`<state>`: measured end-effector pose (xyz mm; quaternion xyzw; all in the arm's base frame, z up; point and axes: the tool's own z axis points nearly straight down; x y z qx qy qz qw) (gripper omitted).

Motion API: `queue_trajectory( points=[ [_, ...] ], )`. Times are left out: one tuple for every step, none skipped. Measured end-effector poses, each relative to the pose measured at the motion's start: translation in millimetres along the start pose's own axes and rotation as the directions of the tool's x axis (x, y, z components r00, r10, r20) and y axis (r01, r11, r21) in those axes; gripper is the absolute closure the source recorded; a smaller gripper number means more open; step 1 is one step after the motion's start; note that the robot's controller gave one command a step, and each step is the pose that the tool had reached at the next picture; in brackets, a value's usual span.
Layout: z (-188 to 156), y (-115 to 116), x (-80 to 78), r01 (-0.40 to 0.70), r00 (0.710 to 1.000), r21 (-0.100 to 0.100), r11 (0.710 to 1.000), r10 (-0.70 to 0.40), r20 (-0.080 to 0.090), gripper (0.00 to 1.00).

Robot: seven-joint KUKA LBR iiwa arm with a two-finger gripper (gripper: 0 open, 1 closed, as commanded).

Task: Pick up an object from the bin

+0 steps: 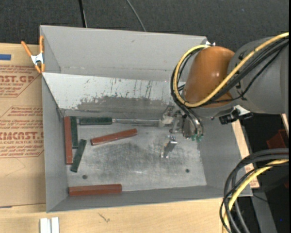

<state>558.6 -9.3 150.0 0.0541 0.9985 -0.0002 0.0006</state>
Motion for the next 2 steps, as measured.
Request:
queue_trajectory(
  points=[
    [35.0, 42.1, -21.7, -0.044, 0.999, -0.001, 0.999, 0.044, 0.007, 0.00],
    [68.8, 81.7, -27.1, -0.031, 1.000, -0.002, 1.000, 0.031, -0.003, 0.00]
  ],
)
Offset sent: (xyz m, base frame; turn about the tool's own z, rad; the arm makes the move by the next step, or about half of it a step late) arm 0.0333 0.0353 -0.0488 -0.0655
